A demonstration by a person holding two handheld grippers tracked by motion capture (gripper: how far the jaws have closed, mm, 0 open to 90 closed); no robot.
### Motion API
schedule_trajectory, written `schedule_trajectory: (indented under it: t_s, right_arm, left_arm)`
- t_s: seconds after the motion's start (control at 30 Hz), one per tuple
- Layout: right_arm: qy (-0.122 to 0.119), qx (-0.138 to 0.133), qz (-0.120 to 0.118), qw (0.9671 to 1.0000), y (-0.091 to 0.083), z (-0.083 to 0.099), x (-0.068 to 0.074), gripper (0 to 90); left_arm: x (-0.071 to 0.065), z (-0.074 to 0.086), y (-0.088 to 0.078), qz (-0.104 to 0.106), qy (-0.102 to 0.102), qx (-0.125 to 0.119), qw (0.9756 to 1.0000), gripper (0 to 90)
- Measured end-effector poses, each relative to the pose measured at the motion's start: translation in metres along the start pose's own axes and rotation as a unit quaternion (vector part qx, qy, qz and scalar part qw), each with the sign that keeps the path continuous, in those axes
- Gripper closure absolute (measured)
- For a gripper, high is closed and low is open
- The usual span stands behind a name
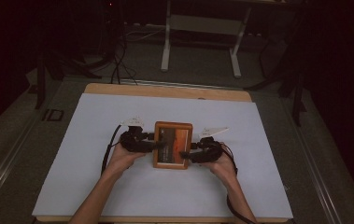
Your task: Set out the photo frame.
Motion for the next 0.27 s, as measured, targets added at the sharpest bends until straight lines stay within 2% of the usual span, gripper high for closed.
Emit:
schedule_trajectory:
  t_s: [0.03, 0.07, 0.17, 0.27]
  right_arm:
    - [0.0, -0.003, 0.002, 1.0, -0.001, -0.001, 0.0, 39.8]
    - [-0.004, -0.009, 0.004, 0.9999, -0.005, -0.003, 0.0, 37.0]
    - [-0.01, -0.015, 0.004, 0.9998, -0.012, -0.005, 0.001, 35.5]
    - [-0.019, -0.028, 0.005, 0.9994, -0.029, -0.01, 0.0, 32.3]
  left_arm:
    - [0.0, 0.001, -0.003, 0.0, -0.004, -0.005, 1.0, 42.4]
    - [0.001, 0.002, -0.008, -0.006, -0.008, -0.011, 0.9999, 38.1]
    - [0.001, 0.004, -0.017, -0.014, -0.01, -0.016, 0.9997, 33.7]
    - [0.003, 0.01, -0.037, -0.036, -0.004, -0.024, 0.999, 32.5]
Point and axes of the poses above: each handheld gripper's, and its own axes: y roughly forward along the jaws, z roughly out of its underside, x roughly to its left, the point moved 4 cm from there along y, roughly forward along the jaws, and after that the axes turned 12 degrees about -x, right-handed, at the moved point
